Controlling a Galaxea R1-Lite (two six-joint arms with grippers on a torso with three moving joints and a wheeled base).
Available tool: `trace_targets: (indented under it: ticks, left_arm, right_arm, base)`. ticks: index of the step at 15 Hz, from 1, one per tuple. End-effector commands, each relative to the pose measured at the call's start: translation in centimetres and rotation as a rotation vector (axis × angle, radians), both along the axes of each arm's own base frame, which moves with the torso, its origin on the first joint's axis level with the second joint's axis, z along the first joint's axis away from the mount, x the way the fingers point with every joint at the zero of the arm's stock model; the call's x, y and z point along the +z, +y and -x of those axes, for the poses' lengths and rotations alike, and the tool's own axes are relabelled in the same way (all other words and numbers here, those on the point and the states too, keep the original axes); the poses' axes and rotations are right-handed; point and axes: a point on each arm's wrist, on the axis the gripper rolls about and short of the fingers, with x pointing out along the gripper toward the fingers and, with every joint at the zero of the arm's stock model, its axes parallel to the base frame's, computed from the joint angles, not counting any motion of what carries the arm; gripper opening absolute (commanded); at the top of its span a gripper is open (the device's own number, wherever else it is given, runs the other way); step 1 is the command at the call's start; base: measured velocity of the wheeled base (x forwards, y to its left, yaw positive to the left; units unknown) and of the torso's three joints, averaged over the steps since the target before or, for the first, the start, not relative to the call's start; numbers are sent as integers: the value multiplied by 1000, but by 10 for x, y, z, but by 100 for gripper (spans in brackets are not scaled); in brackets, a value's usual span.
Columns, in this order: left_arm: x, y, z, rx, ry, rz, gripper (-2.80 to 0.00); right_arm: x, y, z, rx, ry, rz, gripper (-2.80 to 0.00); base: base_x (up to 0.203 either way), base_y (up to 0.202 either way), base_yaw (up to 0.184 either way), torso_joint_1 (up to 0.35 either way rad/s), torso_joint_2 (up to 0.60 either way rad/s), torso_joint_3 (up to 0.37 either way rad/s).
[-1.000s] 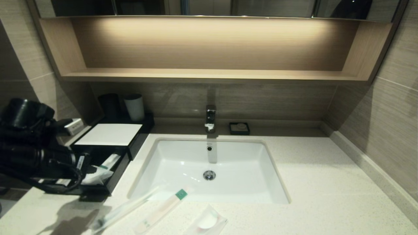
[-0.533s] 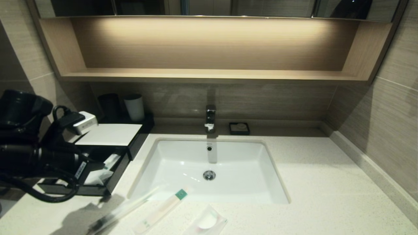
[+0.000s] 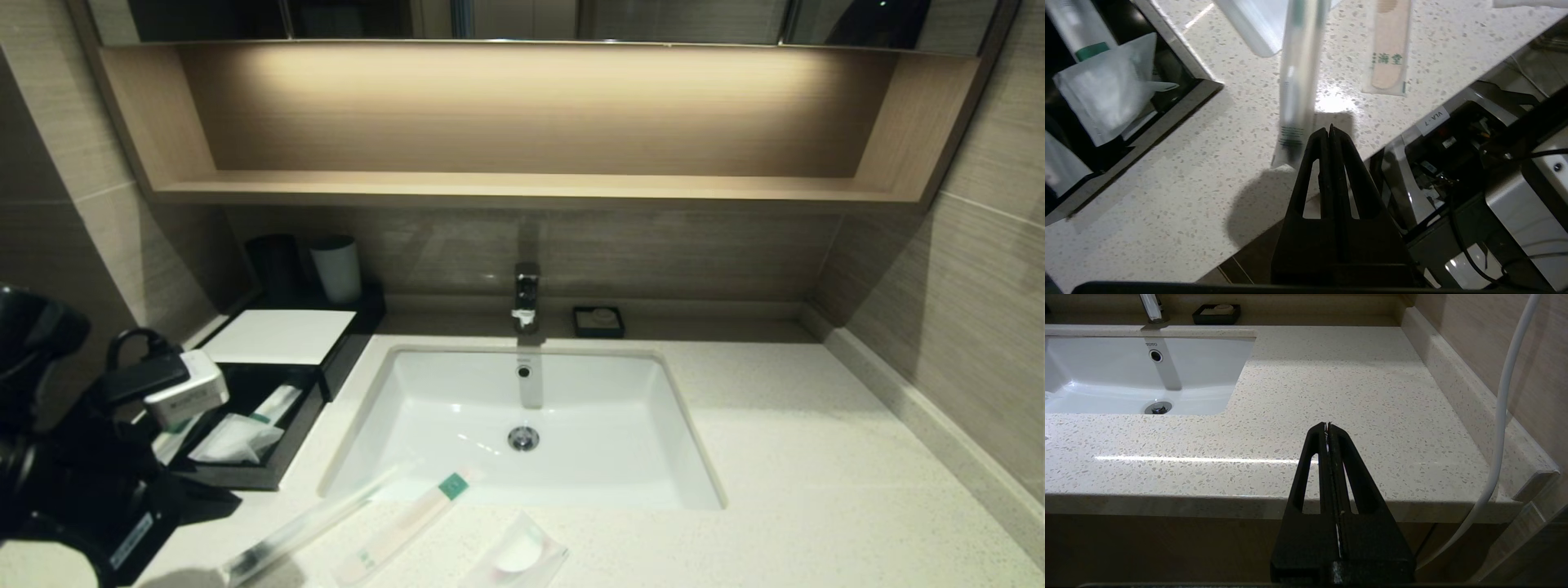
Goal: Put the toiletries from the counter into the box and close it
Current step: Pick up the bathroom toiletry
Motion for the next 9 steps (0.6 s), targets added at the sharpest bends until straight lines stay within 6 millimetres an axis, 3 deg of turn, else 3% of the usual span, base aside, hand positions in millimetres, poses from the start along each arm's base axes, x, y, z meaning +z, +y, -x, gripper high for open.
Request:
trace_targets:
  ticks: [1, 9]
  left_arm:
    - [-3, 0, 8, -30, 43, -5, -280]
    - [-28, 0, -23, -52, 168, -60, -280]
  right_arm:
    - [0, 0, 0, 0, 1, 0, -280]
    - [0, 0, 0, 0, 1, 0, -280]
  base:
    - [0, 0, 0, 0, 0, 0]
    - [0, 0, 0, 0, 0, 0]
